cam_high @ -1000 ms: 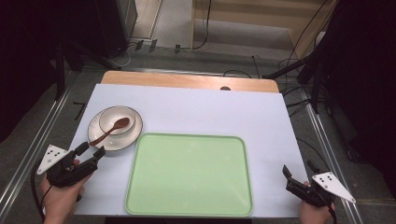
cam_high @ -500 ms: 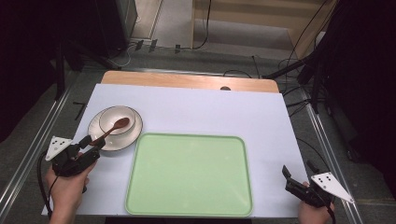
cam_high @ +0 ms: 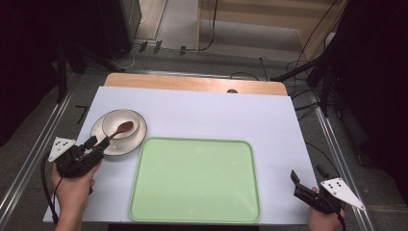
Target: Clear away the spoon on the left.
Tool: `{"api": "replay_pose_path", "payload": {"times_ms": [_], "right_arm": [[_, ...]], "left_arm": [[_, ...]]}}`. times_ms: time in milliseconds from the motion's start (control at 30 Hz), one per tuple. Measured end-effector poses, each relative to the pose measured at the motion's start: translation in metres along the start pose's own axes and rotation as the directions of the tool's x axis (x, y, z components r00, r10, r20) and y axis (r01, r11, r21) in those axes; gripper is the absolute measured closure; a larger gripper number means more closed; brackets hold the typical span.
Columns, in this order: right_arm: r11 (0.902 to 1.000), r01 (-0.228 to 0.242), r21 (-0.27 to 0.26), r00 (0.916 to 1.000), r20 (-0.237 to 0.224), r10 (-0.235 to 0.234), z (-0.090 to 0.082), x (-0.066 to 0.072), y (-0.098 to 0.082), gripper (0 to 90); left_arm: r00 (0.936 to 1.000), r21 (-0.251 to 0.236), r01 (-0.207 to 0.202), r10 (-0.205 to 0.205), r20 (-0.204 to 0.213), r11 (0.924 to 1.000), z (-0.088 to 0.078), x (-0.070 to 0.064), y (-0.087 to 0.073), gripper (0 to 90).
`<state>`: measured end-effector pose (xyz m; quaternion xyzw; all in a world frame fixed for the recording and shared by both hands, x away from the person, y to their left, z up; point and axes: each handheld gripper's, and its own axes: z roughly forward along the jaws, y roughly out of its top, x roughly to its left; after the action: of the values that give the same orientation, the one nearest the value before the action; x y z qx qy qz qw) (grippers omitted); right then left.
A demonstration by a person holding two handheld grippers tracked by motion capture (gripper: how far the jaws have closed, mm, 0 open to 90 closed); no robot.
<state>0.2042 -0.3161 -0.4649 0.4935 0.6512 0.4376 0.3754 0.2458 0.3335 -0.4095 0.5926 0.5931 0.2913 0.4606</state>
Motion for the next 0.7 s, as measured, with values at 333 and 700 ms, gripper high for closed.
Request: {"api": "replay_pose_path", "payload": {"times_ms": [333,700], "right_arm": [[1.0000,-0.003,0.009,1.0000,0.002,0.003,0.0012,-0.0008,-0.0009,13.1],[1.0000,0.003,-0.003,1.0000,-0.001,-0.003,-0.0003,0.0000,-0.0003,13.1]], "left_arm": [[0.9979,0.006,0.061,-0.061,-0.021,0.9981,0.0025,0.0038,-0.0011,52.1],[0.9943,0.031,0.103,-0.102,-0.032,0.9942,0.0066,0.0012,-0.0056,69.6]]}}
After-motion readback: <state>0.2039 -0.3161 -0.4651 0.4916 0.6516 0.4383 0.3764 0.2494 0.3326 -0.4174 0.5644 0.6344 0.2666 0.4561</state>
